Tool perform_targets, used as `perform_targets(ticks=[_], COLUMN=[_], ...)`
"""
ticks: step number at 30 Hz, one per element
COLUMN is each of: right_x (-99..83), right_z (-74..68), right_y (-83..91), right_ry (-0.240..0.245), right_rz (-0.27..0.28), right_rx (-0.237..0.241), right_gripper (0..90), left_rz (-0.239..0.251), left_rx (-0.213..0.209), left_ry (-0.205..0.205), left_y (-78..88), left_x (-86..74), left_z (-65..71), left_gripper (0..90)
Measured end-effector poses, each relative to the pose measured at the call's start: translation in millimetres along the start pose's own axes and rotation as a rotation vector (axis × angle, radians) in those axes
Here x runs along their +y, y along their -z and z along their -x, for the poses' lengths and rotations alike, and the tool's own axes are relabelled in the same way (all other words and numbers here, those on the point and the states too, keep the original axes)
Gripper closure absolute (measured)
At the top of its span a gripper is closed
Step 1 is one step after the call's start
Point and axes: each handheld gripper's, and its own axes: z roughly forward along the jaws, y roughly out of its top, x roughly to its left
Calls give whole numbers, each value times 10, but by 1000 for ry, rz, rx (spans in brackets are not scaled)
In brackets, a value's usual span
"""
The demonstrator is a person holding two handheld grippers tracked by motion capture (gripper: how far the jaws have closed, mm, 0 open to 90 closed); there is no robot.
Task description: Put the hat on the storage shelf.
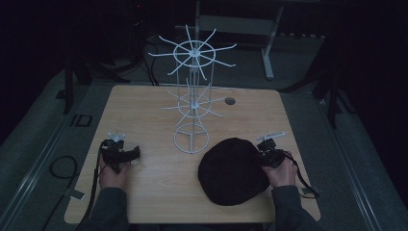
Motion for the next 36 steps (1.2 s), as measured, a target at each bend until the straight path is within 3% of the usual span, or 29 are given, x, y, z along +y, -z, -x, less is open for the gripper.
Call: perform_targets(ticks=[10, 20, 36], right_x=[-37, -15, -72], right_z=[148, 268, 513], right_y=[80, 166, 228], right_ry=[-103, -167, -275], right_rz=[54, 100, 163], right_rx=[69, 149, 224], right_gripper=[799, 798, 797], left_rz=[0, 0, 0], left_rx=[0, 0, 0], left_ry=[0, 0, 0], left_y=[0, 0, 0], left_x=[0, 0, 0], left_z=[0, 0, 0], left_gripper=[146, 146, 146])
